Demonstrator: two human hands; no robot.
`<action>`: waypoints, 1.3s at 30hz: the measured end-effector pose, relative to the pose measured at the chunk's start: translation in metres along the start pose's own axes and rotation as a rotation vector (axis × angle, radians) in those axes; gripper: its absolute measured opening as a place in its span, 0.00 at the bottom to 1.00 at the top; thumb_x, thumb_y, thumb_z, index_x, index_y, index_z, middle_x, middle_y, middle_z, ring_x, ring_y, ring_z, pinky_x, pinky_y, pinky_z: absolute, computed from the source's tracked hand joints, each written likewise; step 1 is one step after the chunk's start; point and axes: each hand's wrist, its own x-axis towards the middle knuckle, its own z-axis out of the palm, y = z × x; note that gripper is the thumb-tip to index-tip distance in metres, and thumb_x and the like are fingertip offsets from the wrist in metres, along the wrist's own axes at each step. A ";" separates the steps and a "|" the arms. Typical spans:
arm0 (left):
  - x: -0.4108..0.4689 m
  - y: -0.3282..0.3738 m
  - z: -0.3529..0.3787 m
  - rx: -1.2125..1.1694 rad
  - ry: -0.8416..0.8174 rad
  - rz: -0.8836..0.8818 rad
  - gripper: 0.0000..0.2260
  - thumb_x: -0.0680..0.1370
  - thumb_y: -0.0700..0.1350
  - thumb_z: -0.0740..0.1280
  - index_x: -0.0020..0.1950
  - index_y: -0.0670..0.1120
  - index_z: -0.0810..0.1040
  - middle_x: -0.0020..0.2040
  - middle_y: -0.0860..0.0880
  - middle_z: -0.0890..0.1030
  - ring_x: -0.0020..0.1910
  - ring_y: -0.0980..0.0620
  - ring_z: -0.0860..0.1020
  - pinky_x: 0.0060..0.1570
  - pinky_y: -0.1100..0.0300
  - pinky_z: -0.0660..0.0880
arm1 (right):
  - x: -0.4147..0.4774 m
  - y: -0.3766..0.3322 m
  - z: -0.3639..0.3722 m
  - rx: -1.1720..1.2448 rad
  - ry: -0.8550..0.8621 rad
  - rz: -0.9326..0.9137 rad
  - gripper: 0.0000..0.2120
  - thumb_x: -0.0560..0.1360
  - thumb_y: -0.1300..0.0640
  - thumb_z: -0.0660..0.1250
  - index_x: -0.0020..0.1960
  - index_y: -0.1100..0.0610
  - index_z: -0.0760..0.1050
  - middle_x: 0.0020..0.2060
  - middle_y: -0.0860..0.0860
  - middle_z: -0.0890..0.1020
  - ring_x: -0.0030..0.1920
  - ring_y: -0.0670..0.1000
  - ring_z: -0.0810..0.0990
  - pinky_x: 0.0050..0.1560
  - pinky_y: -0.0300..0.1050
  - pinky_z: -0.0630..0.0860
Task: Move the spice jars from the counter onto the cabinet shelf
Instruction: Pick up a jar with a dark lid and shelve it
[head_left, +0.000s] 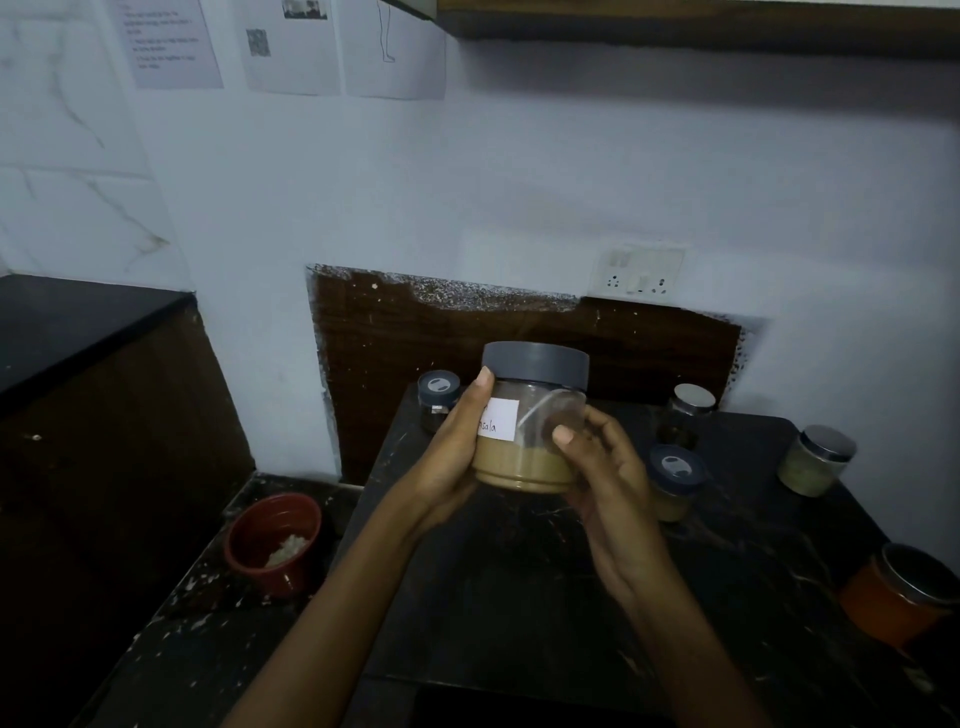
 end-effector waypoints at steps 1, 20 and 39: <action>-0.001 0.000 0.001 0.005 0.020 0.017 0.23 0.73 0.59 0.57 0.61 0.49 0.74 0.56 0.43 0.81 0.55 0.48 0.80 0.55 0.53 0.77 | -0.002 -0.001 0.001 -0.035 -0.012 0.005 0.26 0.65 0.50 0.74 0.61 0.50 0.73 0.52 0.47 0.83 0.53 0.47 0.81 0.53 0.50 0.79; 0.002 0.012 -0.001 0.116 0.009 0.005 0.31 0.69 0.67 0.58 0.65 0.49 0.71 0.58 0.44 0.80 0.58 0.47 0.79 0.57 0.52 0.77 | 0.000 -0.005 0.004 -0.056 -0.059 0.004 0.43 0.52 0.48 0.76 0.66 0.51 0.67 0.55 0.48 0.82 0.55 0.48 0.81 0.46 0.41 0.79; 0.007 0.012 0.004 0.103 0.026 0.029 0.28 0.72 0.60 0.61 0.67 0.46 0.70 0.58 0.42 0.80 0.54 0.48 0.80 0.52 0.55 0.78 | -0.001 -0.009 -0.006 -0.020 -0.156 0.061 0.22 0.65 0.55 0.69 0.59 0.50 0.74 0.52 0.49 0.84 0.54 0.50 0.82 0.49 0.41 0.80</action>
